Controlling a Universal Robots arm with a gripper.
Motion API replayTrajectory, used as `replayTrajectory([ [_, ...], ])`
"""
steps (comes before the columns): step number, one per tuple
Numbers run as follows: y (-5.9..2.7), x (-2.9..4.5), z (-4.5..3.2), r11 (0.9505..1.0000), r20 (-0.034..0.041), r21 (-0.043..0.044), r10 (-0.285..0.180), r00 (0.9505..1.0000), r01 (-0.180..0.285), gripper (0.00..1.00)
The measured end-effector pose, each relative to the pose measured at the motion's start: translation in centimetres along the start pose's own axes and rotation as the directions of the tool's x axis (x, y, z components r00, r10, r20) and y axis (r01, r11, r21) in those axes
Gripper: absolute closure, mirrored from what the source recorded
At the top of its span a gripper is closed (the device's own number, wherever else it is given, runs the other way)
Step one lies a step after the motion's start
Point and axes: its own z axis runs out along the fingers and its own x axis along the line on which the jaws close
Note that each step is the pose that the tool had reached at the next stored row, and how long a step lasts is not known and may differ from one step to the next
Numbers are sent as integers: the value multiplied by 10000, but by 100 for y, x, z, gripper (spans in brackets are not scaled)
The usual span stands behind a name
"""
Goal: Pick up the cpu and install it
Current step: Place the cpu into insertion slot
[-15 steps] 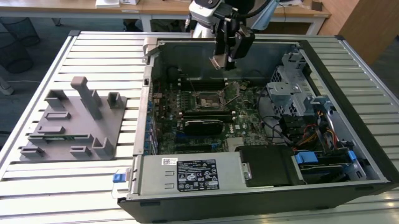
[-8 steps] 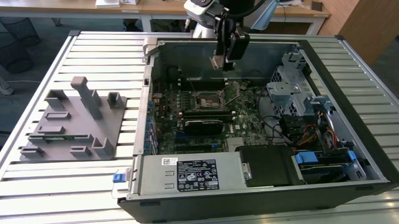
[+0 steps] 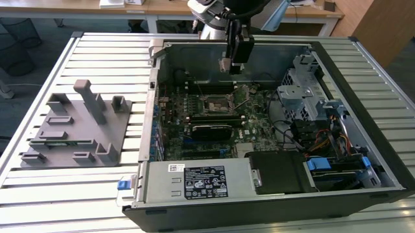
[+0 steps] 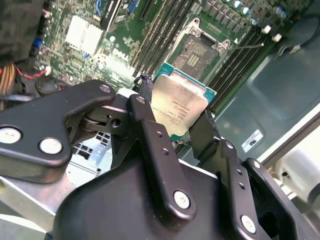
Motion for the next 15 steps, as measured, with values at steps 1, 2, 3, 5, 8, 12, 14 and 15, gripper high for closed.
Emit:
replayTrajectory([
  [1, 0, 0, 3, 9999, 1, 5, 152, 9999, -152, 46],
  [2, 0, 1, 6, 9996, 1, 9, 293, 9996, -293, 46],
  [3, 0, 2, 10, 9991, 2, 14, 427, 9991, -427, 46],
  [5, -1, 2, 20, 9982, 2, 19, 607, 9982, -607, 46],
  [8, 0, 4, 34, 9973, 38, 22, 739, 9973, -739, 46],
  [12, 0, 6, 57, 9968, 153, -1, 797, 9967, -798, 46],
  [14, -2, 7, 79, 9967, 156, -29, 815, 9966, -814, 46],
  [15, -6, 7, 89, 9966, 153, -74, 819, 9965, -818, 46],
])
